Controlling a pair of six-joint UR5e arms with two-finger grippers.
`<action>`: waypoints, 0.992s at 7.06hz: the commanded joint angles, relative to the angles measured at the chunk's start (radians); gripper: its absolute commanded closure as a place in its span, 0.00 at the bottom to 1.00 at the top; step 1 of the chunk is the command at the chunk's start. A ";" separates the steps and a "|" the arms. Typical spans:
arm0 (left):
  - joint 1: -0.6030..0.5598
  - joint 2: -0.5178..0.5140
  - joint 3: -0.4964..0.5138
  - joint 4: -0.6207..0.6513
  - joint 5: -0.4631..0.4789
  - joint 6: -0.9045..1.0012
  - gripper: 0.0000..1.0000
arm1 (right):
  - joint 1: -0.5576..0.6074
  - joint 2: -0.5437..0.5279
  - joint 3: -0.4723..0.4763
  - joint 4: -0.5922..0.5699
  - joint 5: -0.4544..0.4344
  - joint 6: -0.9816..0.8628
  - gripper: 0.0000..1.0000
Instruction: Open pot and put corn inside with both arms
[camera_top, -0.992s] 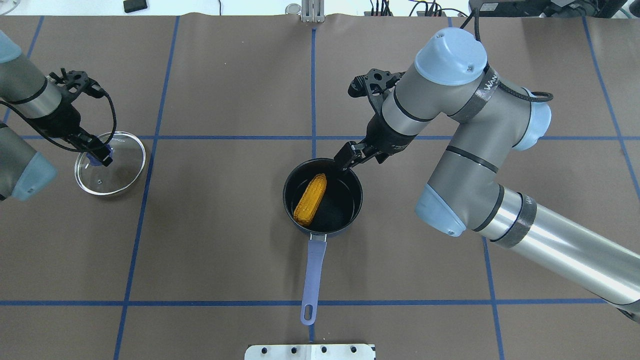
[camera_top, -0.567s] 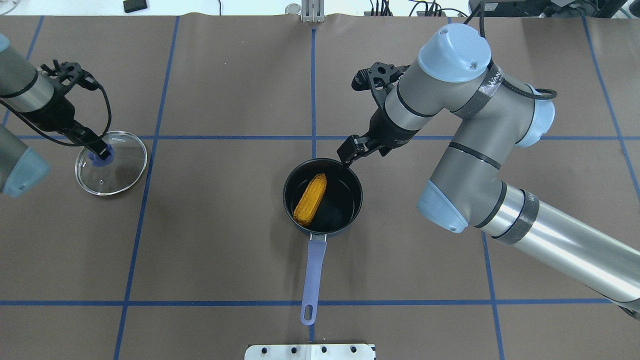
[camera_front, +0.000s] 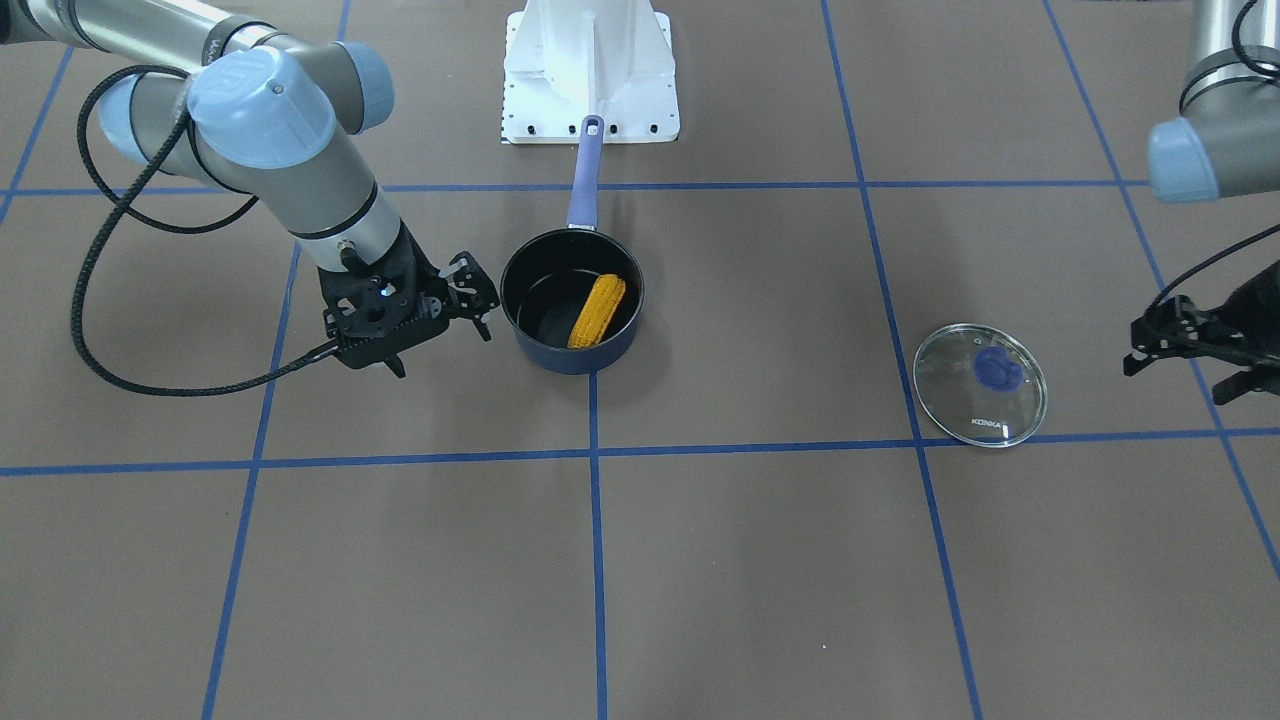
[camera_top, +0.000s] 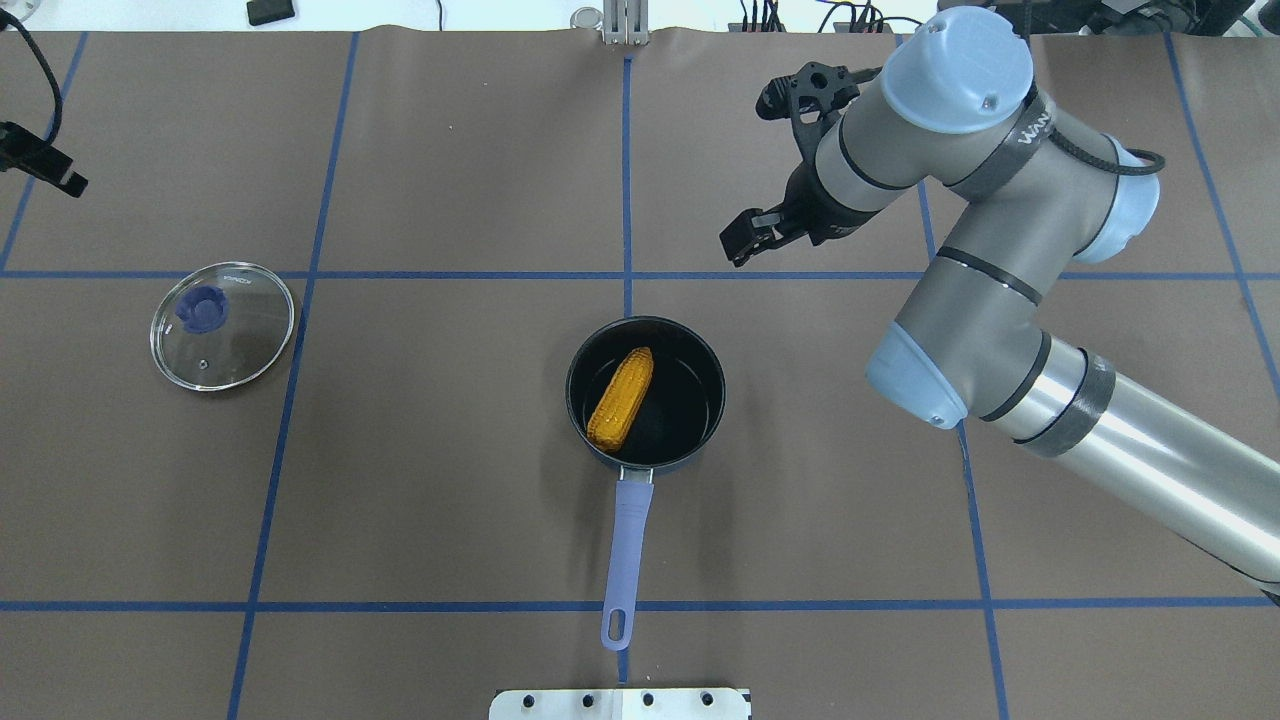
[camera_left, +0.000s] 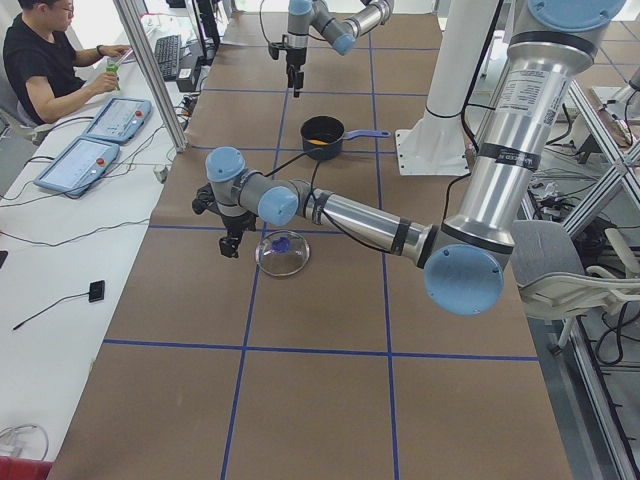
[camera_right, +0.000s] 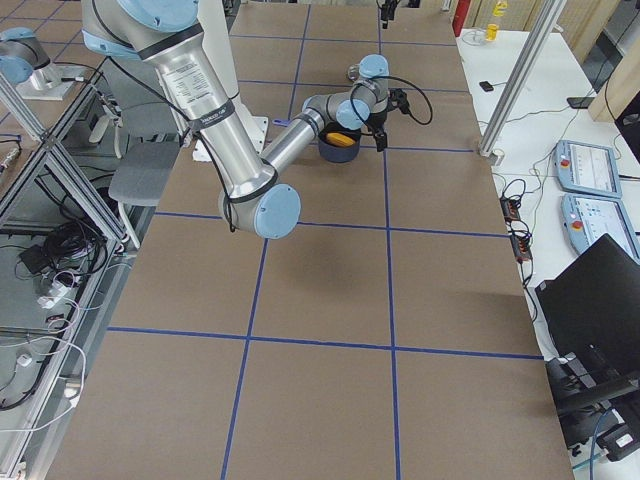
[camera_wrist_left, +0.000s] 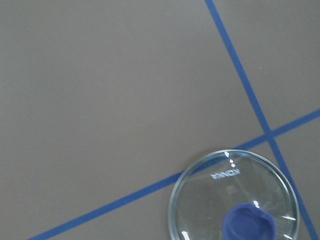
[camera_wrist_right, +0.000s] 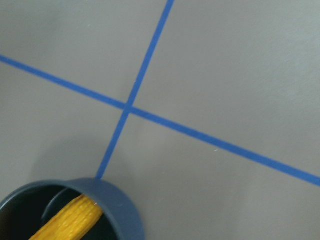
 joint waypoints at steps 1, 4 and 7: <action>-0.068 0.001 0.007 0.006 -0.001 0.010 0.00 | 0.111 -0.040 0.008 0.006 -0.003 -0.013 0.00; -0.136 0.014 0.004 0.282 0.000 0.234 0.00 | 0.298 -0.104 0.042 -0.060 0.067 -0.197 0.00; -0.151 0.101 0.002 0.269 -0.004 0.237 0.01 | 0.527 -0.146 0.050 -0.468 0.200 -0.618 0.00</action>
